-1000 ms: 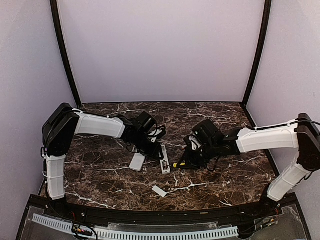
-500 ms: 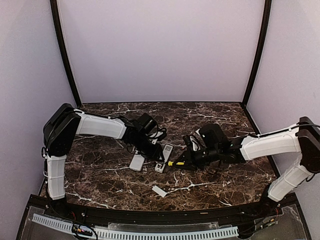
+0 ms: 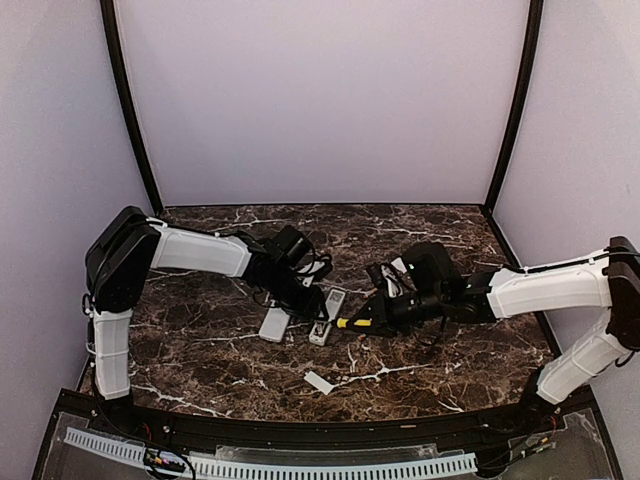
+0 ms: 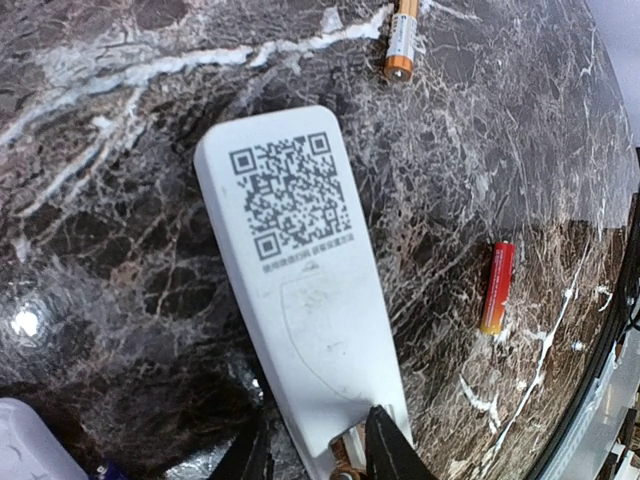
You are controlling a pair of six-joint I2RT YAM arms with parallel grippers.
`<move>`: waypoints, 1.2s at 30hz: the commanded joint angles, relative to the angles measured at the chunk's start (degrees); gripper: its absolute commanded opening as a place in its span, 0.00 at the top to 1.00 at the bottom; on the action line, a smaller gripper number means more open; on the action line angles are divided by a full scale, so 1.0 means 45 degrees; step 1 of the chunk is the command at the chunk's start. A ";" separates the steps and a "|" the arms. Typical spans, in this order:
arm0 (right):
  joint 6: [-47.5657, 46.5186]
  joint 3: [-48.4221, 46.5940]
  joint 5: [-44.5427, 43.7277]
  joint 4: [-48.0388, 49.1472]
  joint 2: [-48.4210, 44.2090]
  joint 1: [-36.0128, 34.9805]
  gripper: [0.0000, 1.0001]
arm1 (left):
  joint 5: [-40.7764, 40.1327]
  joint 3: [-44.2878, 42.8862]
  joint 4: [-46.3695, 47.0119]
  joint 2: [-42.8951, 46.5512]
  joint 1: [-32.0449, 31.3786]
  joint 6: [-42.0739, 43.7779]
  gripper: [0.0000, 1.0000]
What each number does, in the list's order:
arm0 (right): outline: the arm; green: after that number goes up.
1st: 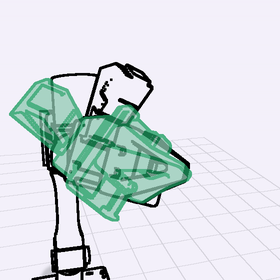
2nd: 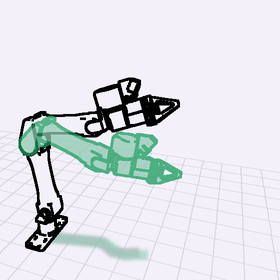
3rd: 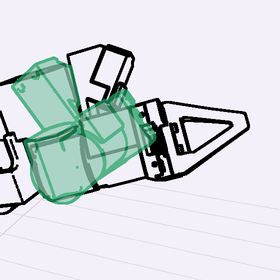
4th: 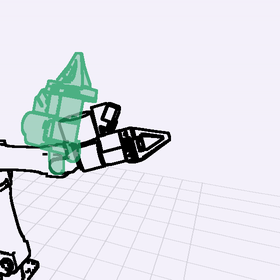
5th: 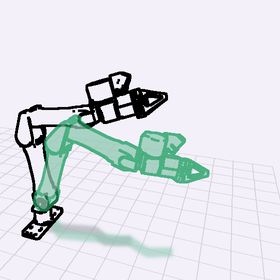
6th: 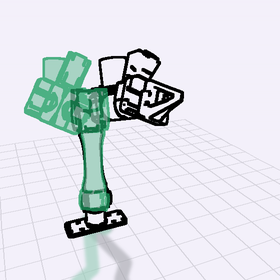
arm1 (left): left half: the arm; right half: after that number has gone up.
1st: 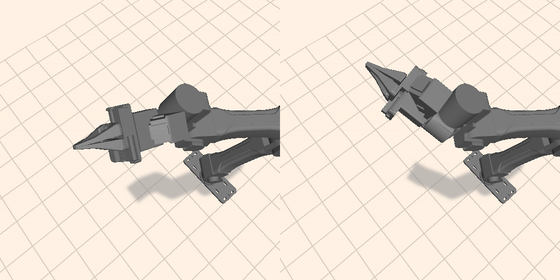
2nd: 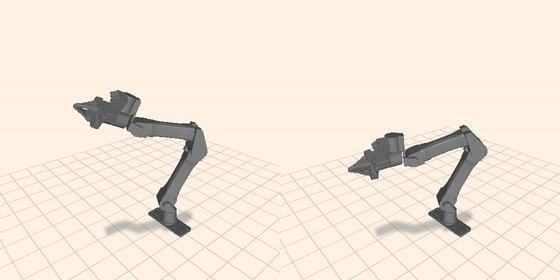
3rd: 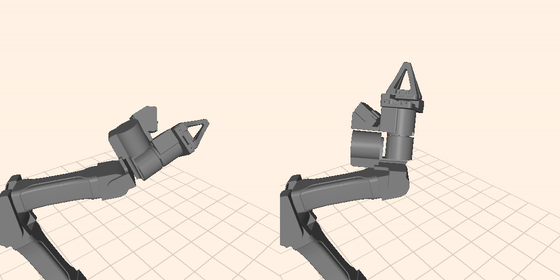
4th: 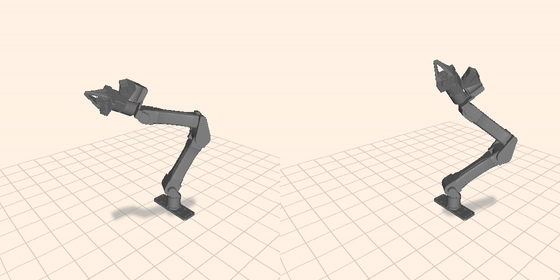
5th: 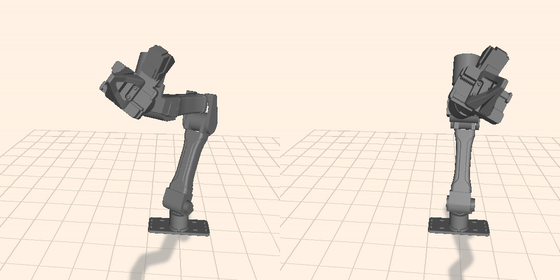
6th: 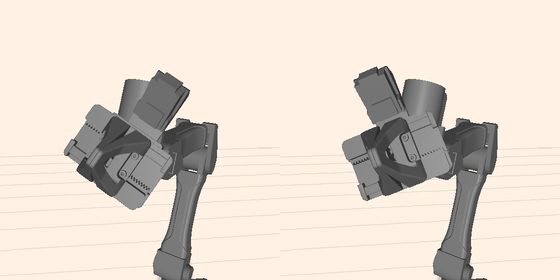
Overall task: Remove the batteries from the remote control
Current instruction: Remove the battery from the remote control without the battery cover.
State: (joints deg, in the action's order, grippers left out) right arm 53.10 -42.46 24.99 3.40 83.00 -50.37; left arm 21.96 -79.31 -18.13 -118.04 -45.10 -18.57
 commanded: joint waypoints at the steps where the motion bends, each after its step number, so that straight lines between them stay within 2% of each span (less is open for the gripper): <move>1: -0.0493 -0.0404 -0.0575 -0.0411 -0.0354 0.0002 1.00 | -0.0321 0.0349 0.0311 0.1003 0.0337 0.0156 0.67; 12: -0.0693 -0.0670 -0.0793 -0.0716 -0.0243 0.0002 1.00 | -0.0440 0.1038 -0.0015 0.1525 0.0431 0.0247 0.70; 16: -0.0904 -0.1098 -0.1498 -0.1861 -0.0199 -0.0012 1.00 | -0.0873 0.1287 -0.0186 0.2021 0.0453 0.0335 0.70; 22: -0.1875 -0.2725 -0.3014 -0.4816 0.0341 -0.0057 1.00 | -0.1295 0.2212 0.0473 0.3485 0.0735 0.0054 0.67; 30: -0.2176 -0.3972 -0.2596 -0.5627 0.1545 -0.0134 1.00 | 0.0116 0.3291 0.1966 0.4373 0.0787 -0.1102 0.66; 36: -0.2280 -0.4509 -0.2622 -0.6246 0.2175 -0.0405 1.00 | -0.0056 0.3635 0.1945 0.4662 0.0827 -0.1215 0.66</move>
State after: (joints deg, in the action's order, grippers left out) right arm 43.92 -60.47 13.67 -21.61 91.68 -51.00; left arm 21.08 -64.20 -10.04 -99.57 -41.52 -22.98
